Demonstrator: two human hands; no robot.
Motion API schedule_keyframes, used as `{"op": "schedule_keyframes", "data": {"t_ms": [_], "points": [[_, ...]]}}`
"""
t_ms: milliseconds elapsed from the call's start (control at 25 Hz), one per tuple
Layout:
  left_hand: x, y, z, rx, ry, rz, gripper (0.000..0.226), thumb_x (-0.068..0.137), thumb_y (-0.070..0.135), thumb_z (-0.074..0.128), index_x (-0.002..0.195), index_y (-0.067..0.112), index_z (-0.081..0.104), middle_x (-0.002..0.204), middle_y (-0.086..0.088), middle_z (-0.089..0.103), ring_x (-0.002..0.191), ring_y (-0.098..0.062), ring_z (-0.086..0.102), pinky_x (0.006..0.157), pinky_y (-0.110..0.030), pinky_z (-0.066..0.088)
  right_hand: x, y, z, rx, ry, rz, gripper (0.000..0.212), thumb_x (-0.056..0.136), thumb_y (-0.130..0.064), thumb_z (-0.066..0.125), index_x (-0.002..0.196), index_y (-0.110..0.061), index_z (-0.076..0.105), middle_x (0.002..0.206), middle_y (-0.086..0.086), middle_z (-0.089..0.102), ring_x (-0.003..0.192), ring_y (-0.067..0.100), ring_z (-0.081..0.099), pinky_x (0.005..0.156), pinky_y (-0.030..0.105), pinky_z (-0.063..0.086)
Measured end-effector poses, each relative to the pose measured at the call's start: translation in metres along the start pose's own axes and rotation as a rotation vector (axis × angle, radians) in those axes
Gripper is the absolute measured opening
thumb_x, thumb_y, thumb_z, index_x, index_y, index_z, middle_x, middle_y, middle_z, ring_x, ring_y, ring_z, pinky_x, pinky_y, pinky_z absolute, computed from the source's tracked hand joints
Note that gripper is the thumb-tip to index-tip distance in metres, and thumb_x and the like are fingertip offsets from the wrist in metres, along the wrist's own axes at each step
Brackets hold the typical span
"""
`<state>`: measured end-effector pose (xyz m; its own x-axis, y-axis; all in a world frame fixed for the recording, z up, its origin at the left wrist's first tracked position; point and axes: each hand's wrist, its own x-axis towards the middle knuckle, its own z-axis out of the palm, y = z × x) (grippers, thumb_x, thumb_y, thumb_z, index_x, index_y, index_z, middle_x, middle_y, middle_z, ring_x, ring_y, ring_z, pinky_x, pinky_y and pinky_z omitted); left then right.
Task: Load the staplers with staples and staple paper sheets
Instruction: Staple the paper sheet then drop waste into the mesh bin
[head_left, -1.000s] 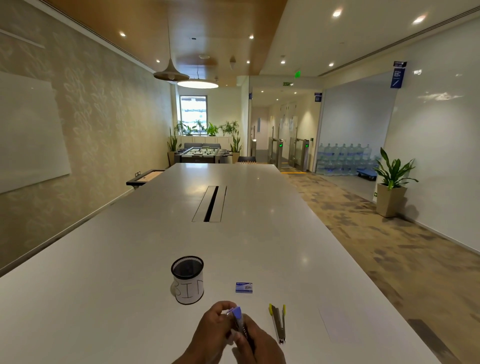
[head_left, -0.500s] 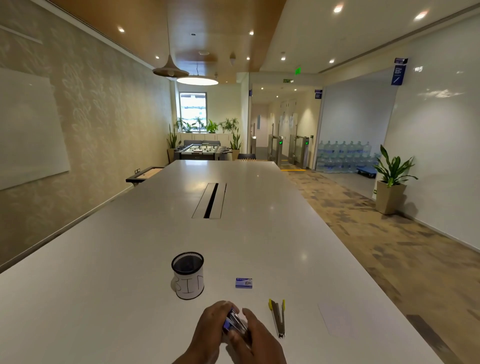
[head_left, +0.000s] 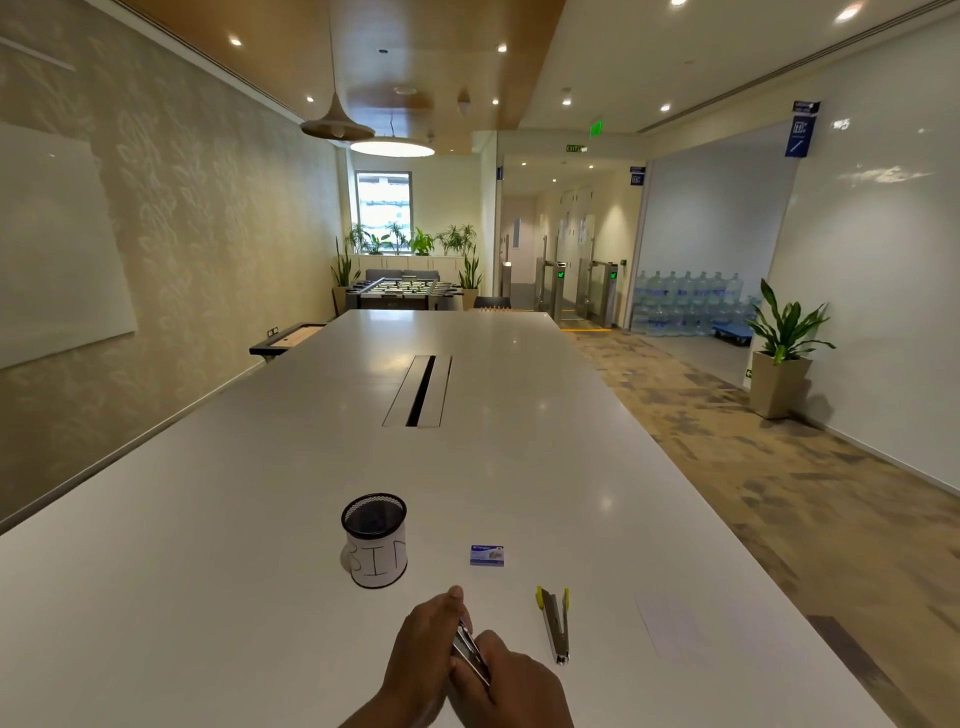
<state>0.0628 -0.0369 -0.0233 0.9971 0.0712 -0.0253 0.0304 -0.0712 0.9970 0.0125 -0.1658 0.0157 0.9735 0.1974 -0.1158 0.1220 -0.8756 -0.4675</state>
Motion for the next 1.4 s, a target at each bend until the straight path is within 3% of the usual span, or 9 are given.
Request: {"op": "schedule_keyframes", "data": {"t_ms": [160, 360, 560, 640, 720, 840, 1120, 1280, 1400], "points": [[0.002, -0.003, 0.003, 0.093, 0.055, 0.055, 0.051, 0.104, 0.043, 0.046, 0.064, 0.016, 0.059, 0.056, 0.002, 0.057, 0.057, -0.013, 0.054, 0.066, -0.04, 0.043, 0.003, -0.002, 0.002, -0.038, -0.005, 0.021, 0.07, 0.079, -0.085, 0.003, 0.102, -0.03, 0.039, 0.085, -0.006, 0.057, 0.088, 0.02, 0.062, 0.075, 0.03, 0.039], [-0.007, 0.003, 0.008, 0.066, 0.091, 0.072, 0.052, 0.107, 0.04, 0.041, 0.064, 0.013, 0.054, 0.053, 0.002, 0.052, 0.051, -0.011, 0.05, 0.058, -0.032, 0.041, -0.001, 0.002, 0.006, -0.026, 0.092, -0.04, 0.042, 0.097, -0.069, 0.024, 0.1, -0.03, 0.039, 0.087, -0.007, 0.059, 0.078, 0.016, 0.054, 0.077, 0.033, 0.045], [-0.008, 0.001, 0.008, 0.035, 0.113, 0.047, 0.052, 0.106, 0.041, 0.042, 0.065, 0.012, 0.054, 0.055, 0.0, 0.052, 0.054, -0.013, 0.05, 0.06, -0.032, 0.043, 0.001, 0.003, 0.007, -0.054, 0.046, -0.04, 0.043, 0.098, -0.068, 0.024, 0.106, -0.029, 0.041, 0.106, -0.001, 0.07, 0.078, 0.014, 0.05, 0.073, 0.028, 0.038], [-0.007, -0.002, 0.008, 0.033, 0.136, 0.027, 0.049, 0.106, 0.042, 0.044, 0.067, 0.012, 0.054, 0.058, -0.001, 0.052, 0.057, -0.014, 0.051, 0.062, -0.033, 0.044, 0.004, 0.004, 0.008, -0.061, 0.028, -0.043, 0.068, 0.086, -0.081, 0.007, 0.11, -0.029, 0.043, 0.112, -0.002, 0.071, 0.078, 0.012, 0.05, 0.073, 0.026, 0.039], [-0.004, -0.007, 0.006, 0.043, 0.146, 0.028, 0.049, 0.105, 0.045, 0.044, 0.069, 0.013, 0.056, 0.062, -0.002, 0.055, 0.061, -0.016, 0.053, 0.065, -0.036, 0.046, 0.008, 0.007, 0.01, -0.048, 0.016, -0.037, 0.109, 0.055, -0.089, -0.012, 0.122, -0.026, 0.047, 0.116, -0.003, 0.07, 0.08, 0.011, 0.052, 0.074, 0.023, 0.039], [-0.003, -0.01, 0.006, 0.054, 0.143, 0.045, 0.052, 0.105, 0.046, 0.043, 0.068, 0.013, 0.056, 0.061, -0.004, 0.054, 0.062, -0.018, 0.053, 0.066, -0.042, 0.046, 0.009, 0.009, 0.01, -0.05, -0.004, -0.043, 0.133, 0.037, -0.091, -0.022, 0.129, -0.025, 0.046, 0.121, -0.004, 0.069, 0.088, 0.012, 0.061, 0.076, 0.022, 0.04], [-0.006, -0.006, 0.006, 0.096, 0.15, 0.084, 0.052, 0.107, 0.038, 0.042, 0.064, 0.012, 0.055, 0.057, -0.004, 0.053, 0.057, -0.015, 0.051, 0.061, -0.039, 0.044, 0.004, 0.008, 0.012, -0.03, 0.052, -0.056, 0.115, 0.052, -0.088, -0.017, 0.121, -0.025, 0.05, 0.11, -0.002, 0.071, 0.077, 0.011, 0.051, 0.071, 0.025, 0.04], [-0.013, 0.005, 0.008, 0.106, 0.155, 0.133, 0.051, 0.108, 0.031, 0.042, 0.064, 0.01, 0.055, 0.055, -0.004, 0.053, 0.051, -0.01, 0.049, 0.055, -0.027, 0.043, 0.004, 0.008, 0.014, -0.067, 0.067, -0.065, 0.087, 0.079, -0.082, 0.001, 0.123, -0.024, 0.05, 0.108, -0.003, 0.071, 0.077, 0.01, 0.051, 0.071, 0.023, 0.04], [-0.013, 0.005, 0.007, 0.088, 0.14, 0.12, 0.051, 0.108, 0.031, 0.042, 0.063, 0.011, 0.054, 0.053, -0.001, 0.052, 0.052, -0.012, 0.05, 0.055, -0.031, 0.042, 0.005, 0.011, 0.016, -0.041, 0.089, -0.087, 0.102, 0.064, -0.088, -0.007, 0.121, -0.025, 0.05, 0.103, -0.005, 0.07, 0.075, 0.01, 0.053, 0.076, 0.024, 0.047]]}}
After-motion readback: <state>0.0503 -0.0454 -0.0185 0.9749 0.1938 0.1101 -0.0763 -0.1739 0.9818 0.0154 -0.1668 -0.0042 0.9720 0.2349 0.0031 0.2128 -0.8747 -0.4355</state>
